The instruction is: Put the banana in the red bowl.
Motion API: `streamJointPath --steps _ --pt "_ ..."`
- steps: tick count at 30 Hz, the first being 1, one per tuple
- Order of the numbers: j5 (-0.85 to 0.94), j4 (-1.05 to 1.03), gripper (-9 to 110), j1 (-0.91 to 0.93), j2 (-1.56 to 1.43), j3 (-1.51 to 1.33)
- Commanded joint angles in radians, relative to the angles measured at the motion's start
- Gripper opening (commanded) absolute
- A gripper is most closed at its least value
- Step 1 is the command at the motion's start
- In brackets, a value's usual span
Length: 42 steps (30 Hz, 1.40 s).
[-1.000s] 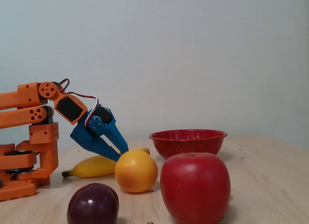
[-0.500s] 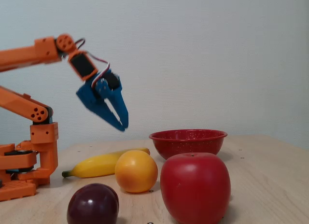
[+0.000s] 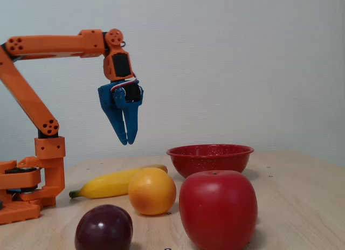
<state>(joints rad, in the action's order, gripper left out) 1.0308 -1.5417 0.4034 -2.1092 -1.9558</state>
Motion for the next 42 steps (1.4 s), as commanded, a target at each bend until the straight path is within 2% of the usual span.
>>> streamJointPath --steps 1,4,8,13,23,42 --pt "0.083 -0.041 10 0.048 0.029 0.124" --pt "0.143 -0.061 13 0.078 0.115 0.169" --pt "0.152 -0.017 31 0.094 0.210 0.164" --pt "0.100 0.051 37 0.112 0.316 0.146" --pt "0.077 0.057 41 0.124 0.528 0.258" --pt "0.078 0.167 40 0.150 0.614 0.160"
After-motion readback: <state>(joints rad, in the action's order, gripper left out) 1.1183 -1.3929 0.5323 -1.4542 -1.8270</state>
